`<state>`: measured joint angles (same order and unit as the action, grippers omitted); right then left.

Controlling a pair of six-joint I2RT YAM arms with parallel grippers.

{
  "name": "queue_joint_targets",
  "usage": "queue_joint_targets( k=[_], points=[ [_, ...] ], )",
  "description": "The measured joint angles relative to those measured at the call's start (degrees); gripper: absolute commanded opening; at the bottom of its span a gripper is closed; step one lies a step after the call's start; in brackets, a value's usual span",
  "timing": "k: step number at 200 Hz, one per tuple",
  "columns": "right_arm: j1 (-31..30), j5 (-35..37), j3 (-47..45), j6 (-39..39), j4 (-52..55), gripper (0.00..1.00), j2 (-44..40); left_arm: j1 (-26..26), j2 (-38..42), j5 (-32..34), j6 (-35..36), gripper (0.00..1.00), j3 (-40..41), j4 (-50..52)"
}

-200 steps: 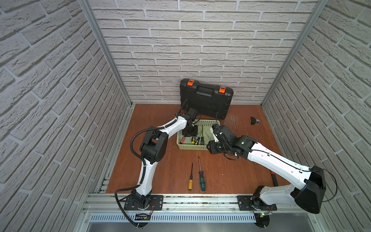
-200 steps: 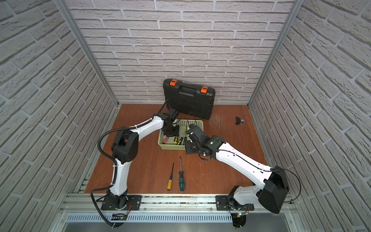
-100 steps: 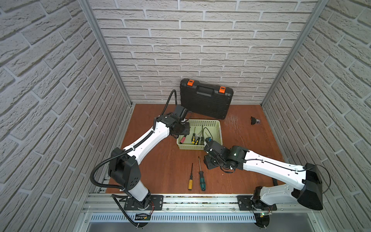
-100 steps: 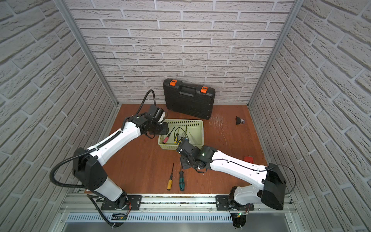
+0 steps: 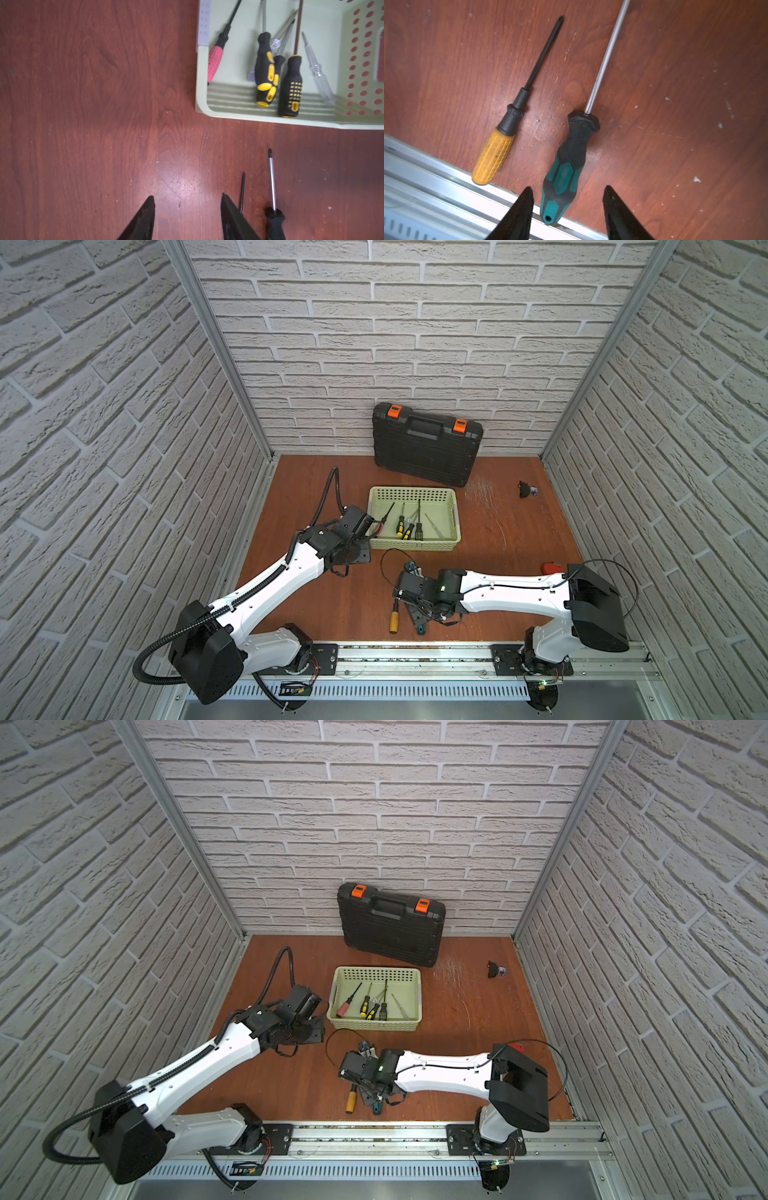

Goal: Put the screwdriver in the bin
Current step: Pick up the screwdriver from the bottom-center of the table.

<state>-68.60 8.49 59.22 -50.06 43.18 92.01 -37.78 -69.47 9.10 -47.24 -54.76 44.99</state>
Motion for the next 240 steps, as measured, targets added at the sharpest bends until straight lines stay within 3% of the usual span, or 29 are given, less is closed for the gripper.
queue_joint_targets(
  k=[52,97,103,114,149,156,208,240],
  points=[
    [0.1,-0.9,0.6,-0.8,-1.0,0.54,4.2,0.0,-0.1,0.9,-1.0,0.52,0.0,-1.0],
    [0.3,-3.3,0.2,-1.0,-3.3,0.44,6.4,0.0,0.5,1.4,-1.5,0.52,0.0,-1.0],
    [0.4,-3.5,0.2,-1.1,-3.6,0.4,6.6,0.0,0.7,1.6,-1.5,0.52,0.0,-1.0],
    [0.5,-3.8,0.2,-1.2,-3.8,0.24,6.7,0.0,1.0,1.7,-1.5,0.52,0.0,-1.0],
    [1.0,-4.5,-0.5,-2.0,-5.2,0.15,6.1,0.0,1.1,2.2,-1.5,0.52,0.0,-1.0],
    [1.2,-4.7,-1.0,-2.0,-5.7,0.06,5.8,0.0,1.1,2.3,-1.5,0.52,0.0,-1.0],
    [1.7,-4.3,-2.1,-1.7,-6.2,0.06,4.6,0.1,1.2,2.7,-1.5,0.52,0.0,-0.8],
    [2.3,-1.6,-1.3,-0.9,0.9,0.06,-0.7,0.3,1.2,3.1,-1.4,0.52,-0.1,-0.2]
  ],
)
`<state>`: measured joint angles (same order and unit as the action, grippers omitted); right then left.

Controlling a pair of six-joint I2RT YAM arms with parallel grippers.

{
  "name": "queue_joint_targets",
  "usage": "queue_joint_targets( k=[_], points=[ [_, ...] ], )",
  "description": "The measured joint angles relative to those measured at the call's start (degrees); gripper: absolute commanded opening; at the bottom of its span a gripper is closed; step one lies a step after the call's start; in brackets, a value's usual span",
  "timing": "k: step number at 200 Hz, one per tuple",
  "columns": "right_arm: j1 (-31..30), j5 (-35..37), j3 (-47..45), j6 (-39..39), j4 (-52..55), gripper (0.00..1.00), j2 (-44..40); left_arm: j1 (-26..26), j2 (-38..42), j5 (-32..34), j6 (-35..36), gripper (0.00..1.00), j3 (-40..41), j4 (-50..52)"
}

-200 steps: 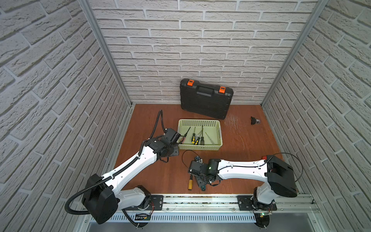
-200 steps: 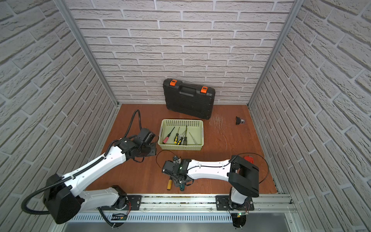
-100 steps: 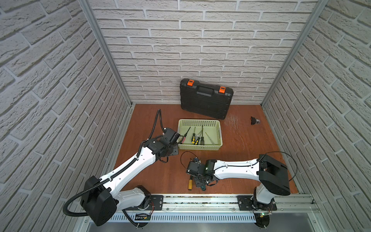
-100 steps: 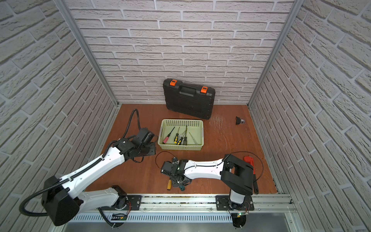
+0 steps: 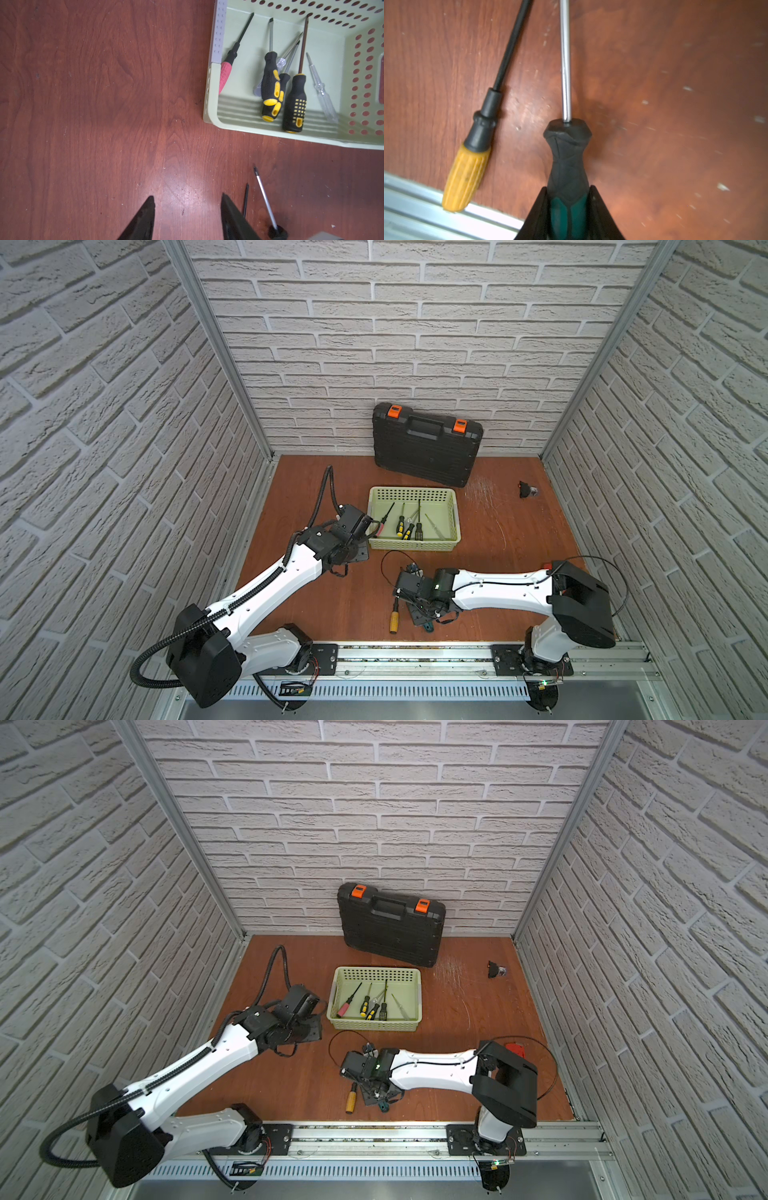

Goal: Put the screwdriver in the bin
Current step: Pick up the screwdriver from the bottom-center of the table, then place the screwdriver into the bin.

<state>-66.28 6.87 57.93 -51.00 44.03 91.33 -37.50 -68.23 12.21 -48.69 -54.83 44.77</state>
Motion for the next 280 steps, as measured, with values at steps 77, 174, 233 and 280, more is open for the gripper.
queue_joint_targets(
  k=[77,174,233,280],
  points=[
    [18.8,-4.8,22.4,9.6,0.8,0.05,-6.8,0.6,0.6,0.6,0.2,0.52,-0.7,0.7],
    [32.5,-22.2,25.7,9.4,-13.4,0.06,11.6,1.8,6.2,2.1,-1.1,0.52,-0.3,2.9],
    [32.9,-21.4,25.7,9.5,-16.6,0.06,15.9,1.8,6.4,2.1,-1.7,0.52,0.5,3.2],
    [34.2,-19.7,25.7,9.4,-18.4,0.05,19.7,1.8,9.4,2.1,-3.0,0.51,2.9,3.3]
  ],
)
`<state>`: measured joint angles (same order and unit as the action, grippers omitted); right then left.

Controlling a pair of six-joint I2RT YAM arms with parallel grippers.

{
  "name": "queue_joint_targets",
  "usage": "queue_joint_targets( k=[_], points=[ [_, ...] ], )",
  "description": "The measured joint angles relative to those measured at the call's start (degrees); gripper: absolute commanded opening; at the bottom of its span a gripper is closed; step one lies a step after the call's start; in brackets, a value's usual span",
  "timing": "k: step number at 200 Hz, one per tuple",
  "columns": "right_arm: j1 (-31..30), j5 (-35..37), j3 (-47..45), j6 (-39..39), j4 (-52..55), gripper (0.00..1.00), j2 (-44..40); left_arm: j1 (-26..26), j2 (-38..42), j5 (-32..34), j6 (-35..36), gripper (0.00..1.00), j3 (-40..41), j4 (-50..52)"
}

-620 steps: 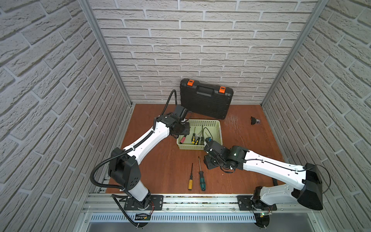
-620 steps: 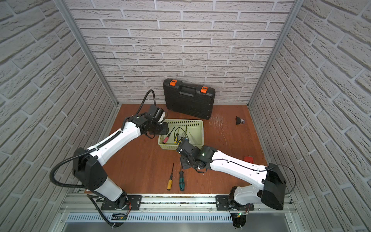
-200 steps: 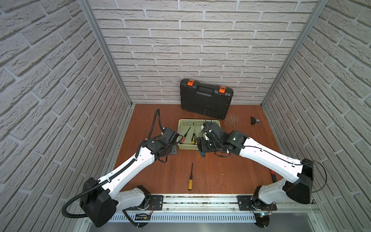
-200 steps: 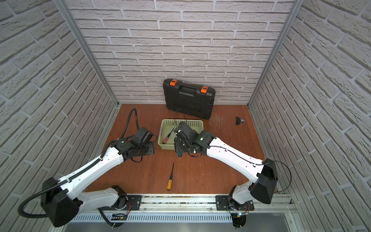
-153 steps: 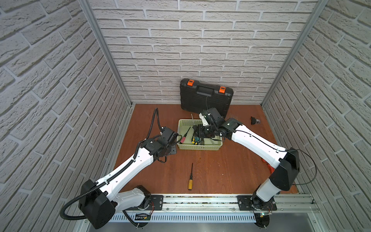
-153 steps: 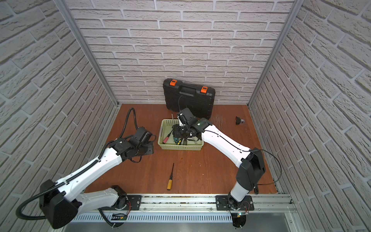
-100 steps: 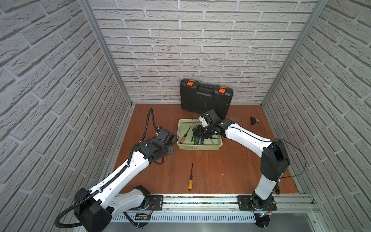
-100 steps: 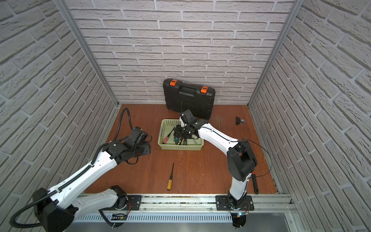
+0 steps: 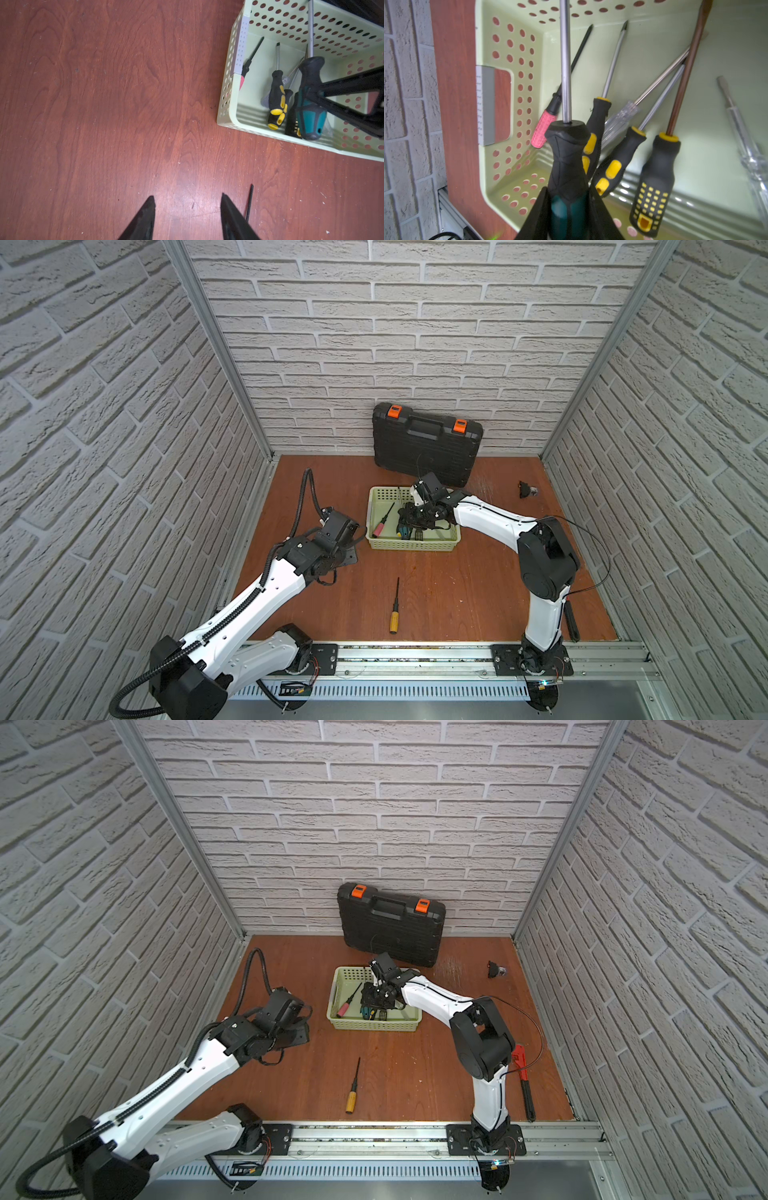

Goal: Put the screwdriver in the bin
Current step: Place the screwdriver into the bin.

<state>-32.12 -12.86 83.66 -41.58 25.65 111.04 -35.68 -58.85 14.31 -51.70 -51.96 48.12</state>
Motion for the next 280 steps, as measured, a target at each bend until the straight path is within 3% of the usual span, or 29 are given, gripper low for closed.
queue_joint_targets(
  k=[280],
  points=[
    [1.9,4.9,4.2,4.2,0.6,0.06,6.0,0.0,0.3,0.0,-0.9,0.52,0.0,-0.1]
  ],
)
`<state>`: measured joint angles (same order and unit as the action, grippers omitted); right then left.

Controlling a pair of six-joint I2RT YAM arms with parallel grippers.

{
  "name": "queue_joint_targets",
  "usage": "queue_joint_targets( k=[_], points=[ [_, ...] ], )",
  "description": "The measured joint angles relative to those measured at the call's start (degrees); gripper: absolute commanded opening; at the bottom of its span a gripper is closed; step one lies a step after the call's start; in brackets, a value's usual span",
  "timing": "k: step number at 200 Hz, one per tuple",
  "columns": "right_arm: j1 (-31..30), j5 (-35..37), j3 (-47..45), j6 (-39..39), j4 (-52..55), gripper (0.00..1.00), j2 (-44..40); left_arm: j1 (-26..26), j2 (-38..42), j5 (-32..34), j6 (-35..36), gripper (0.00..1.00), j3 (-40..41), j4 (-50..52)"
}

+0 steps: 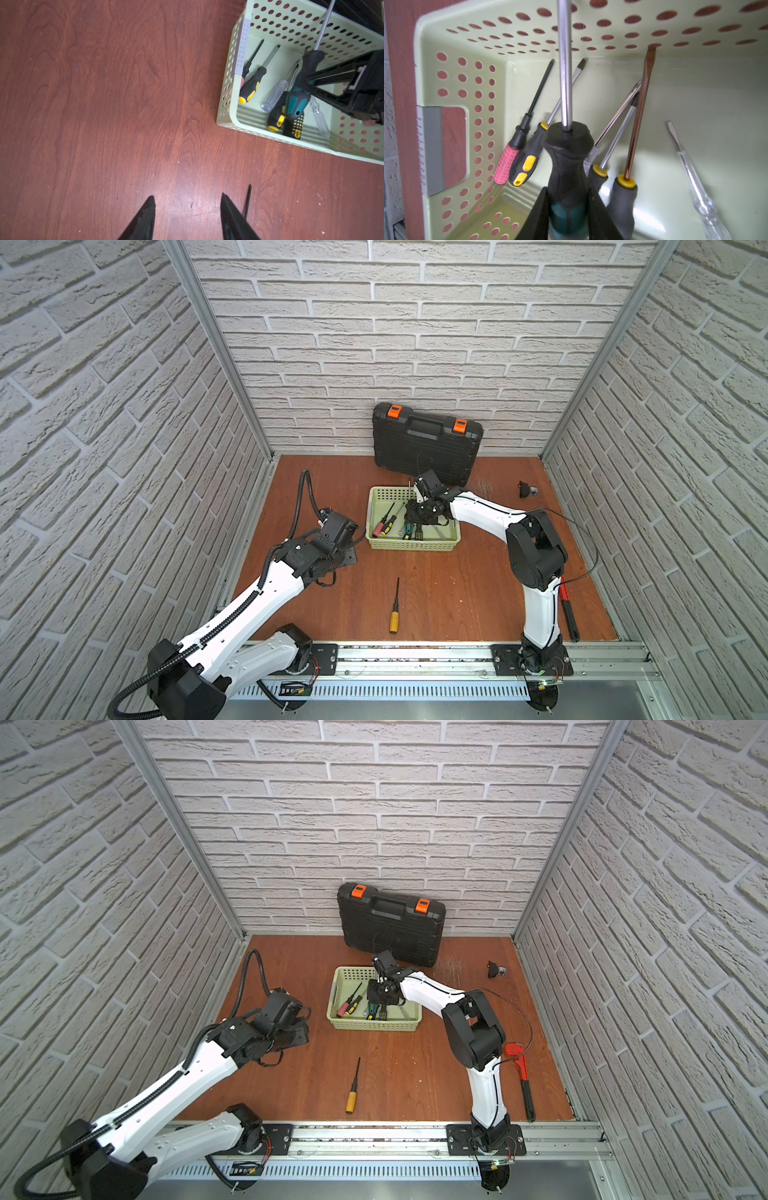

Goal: Put the screwdriver in the bin
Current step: Place the screwdriver into the bin, then pick up the screwdriver from the bottom-center of the table.

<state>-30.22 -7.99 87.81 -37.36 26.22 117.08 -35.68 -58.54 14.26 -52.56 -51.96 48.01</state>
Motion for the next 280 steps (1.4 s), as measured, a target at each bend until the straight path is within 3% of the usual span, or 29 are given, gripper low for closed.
queue_joint_targets(
  k=[61,132,167,182,280],
  points=[
    [-0.2,-0.9,2.0,0.4,-0.4,0.06,1.7,0.0,0.3,0.0,0.0,0.52,0.3,0.0],
    [-0.7,-0.8,2.7,1.0,0.6,0.29,1.7,0.0,0.3,-0.2,0.0,0.51,0.7,-0.1],
    [-1.0,-0.2,3.4,1.5,2.2,0.32,1.7,0.0,0.3,-0.4,0.0,0.52,0.8,-0.2],
    [-1.3,0.2,4.0,1.9,3.4,0.4,1.7,0.0,0.3,-0.5,0.0,0.51,0.8,-0.2],
    [-3.3,2.7,6.0,3.8,5.9,0.48,-4.0,-0.5,-0.9,-2.4,0.0,0.53,0.8,-0.2]
  ],
)
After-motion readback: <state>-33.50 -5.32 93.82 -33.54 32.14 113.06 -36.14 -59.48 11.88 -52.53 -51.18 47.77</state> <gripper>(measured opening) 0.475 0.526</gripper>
